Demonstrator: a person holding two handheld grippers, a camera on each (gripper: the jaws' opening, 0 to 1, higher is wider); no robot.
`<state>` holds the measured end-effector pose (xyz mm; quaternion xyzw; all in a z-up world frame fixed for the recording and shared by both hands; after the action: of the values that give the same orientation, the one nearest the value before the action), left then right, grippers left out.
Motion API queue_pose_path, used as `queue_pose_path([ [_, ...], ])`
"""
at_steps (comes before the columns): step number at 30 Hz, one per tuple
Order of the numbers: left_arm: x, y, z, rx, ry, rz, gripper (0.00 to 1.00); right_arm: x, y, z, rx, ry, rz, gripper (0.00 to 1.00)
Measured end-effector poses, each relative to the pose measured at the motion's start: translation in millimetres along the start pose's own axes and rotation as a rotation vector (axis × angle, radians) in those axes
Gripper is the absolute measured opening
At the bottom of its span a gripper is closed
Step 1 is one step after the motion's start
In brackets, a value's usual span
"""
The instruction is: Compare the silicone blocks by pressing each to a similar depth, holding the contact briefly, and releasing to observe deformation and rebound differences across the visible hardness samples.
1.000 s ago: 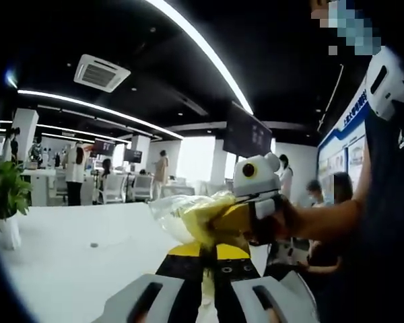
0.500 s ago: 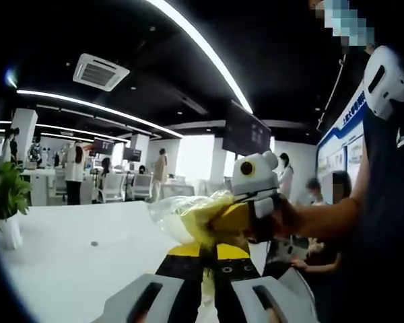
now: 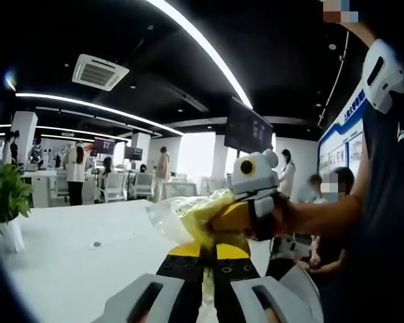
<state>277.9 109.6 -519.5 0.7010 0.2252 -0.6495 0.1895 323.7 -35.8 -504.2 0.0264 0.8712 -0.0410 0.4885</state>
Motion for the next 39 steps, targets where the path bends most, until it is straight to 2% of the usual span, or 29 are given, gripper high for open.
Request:
queue_pose_path([
  [6,-0.2,5.3,-4.0,0.008,0.014,0.009,0.01,-3.2,-1.8,4.0,0.014,0.0,0.003,0.0],
  [8,-2.1,5.4,-2.9,0.028,0.009,0.015,0.01,-5.1,-3.5,1.7,0.011,0.001,-0.004,0.0],
  [10,-3.9,5.1,-3.1,0.026,0.01,0.017,0.01,-6.8,-3.5,-1.9,0.024,-0.039,-0.003,0.0],
  [17,-5.0,4.2,-4.7,0.04,0.009,0.018,0.01,-5.7,-2.4,-1.2,0.031,0.004,0.013,0.0],
  [19,-5.3,2.9,-5.9,0.028,0.009,0.025,0.01,-6.6,0.3,-3.5,0.049,-0.046,0.024,0.02],
  [21,-5.0,0.1,-6.6,0.048,-0.024,0.025,0.01,-6.7,1.6,-5.9,0.045,-0.037,0.01,0.03],
  [25,-6.3,-2.7,-9.8,0.033,-0.021,0.048,0.0,-9.1,3.1,-7.6,0.041,-0.091,0.037,0.08],
  [26,-7.4,-2.8,-10.1,0.027,-0.019,0.054,0.0,-10.1,3.3,-7.0,0.047,-0.097,0.043,0.12],
  [27,-8.9,-2.7,-10.7,0.017,-0.015,0.057,0.0,-12.3,3.4,-3.7,0.086,-0.108,0.05,0.22],
  [28,-10.1,-2.7,-11.5,0.012,-0.013,0.057,0.0,-14.1,3.7,-1.3,0.106,-0.112,0.059,0.36],
  [29,-12.0,-2.8,-13.4,0.009,-0.013,0.061,0.0,-18.6,3.4,3.2,0.144,-0.114,0.097,0.51],
  [30,-13.0,-3.0,-15.0,0.005,-0.015,0.065,0.0,-21.6,2.6,5.6,0.169,-0.112,0.124,0.69],
  [32,-15.4,-4.1,-18.9,-0.008,-0.019,0.072,0.0,-28.9,0.1,7.0,0.166,-0.121,0.171,0.87],
  [33,-15.9,-4.6,-20.2,-0.009,-0.02,0.073,0.0,-34.1,-2.3,9.6,0.188,-0.129,0.21,0.97],
  [36,-17.2,-7.2,-24.7,-0.019,-0.013,0.071,0.0,-37.4,-10.4,17.5,0.231,-0.123,0.224,0.97],
  [39,-17.8,-8.6,-28.3,-0.026,-0.008,0.07,0.0,-37.3,-15.1,19.0,0.227,-0.1,0.235,0.97],
])
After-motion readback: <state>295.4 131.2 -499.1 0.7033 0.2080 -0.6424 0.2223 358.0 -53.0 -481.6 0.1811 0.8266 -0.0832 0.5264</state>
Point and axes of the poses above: the point that each gripper's makers call its tool centre point, and the gripper's own axes: y roughly forward along the fingers, z roughly to its right, x roughly out of its underside, the point moved 8 cm from there along -y, roughly backward along the fingers, and after that the axes turned 12 degrees about y, right-handed, at the moved point
